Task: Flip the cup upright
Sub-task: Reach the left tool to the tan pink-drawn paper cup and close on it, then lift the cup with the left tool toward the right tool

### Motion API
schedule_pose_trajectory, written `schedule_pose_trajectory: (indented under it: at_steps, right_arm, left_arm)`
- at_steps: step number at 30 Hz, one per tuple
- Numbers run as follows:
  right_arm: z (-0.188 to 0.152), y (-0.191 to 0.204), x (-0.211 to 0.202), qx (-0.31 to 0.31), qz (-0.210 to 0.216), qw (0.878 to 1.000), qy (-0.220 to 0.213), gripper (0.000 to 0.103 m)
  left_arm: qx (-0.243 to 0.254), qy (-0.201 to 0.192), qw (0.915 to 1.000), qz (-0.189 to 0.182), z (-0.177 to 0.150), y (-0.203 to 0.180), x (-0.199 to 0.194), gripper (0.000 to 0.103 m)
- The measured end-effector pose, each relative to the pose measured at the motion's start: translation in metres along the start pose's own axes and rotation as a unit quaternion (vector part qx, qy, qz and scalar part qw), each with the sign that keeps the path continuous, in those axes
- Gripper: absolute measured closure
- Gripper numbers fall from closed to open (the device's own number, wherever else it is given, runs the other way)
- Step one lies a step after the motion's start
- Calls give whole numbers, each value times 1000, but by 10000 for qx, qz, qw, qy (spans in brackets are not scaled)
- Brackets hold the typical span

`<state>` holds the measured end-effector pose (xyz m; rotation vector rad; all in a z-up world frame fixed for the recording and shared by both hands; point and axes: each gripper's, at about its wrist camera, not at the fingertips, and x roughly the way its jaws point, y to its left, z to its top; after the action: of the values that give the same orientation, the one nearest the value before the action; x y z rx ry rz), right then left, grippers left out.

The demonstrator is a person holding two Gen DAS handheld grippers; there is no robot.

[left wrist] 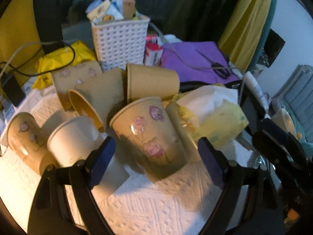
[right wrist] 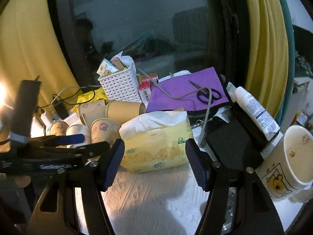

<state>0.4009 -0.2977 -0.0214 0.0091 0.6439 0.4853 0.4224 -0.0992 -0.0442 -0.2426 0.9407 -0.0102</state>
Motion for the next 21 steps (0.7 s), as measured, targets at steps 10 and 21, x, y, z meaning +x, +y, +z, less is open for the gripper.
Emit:
schedule_pose_trajectory:
  at_steps: [10,21]
  right_arm:
    - [-7,-5,3,138,87,9998,100,35]
    - [-15,21,-37,144,-4,9999,2,35]
  left_arm:
    - [139,100,9998,132,0,-1,10,39]
    - [352,-172,9987,-315,-24,-2,-41,43]
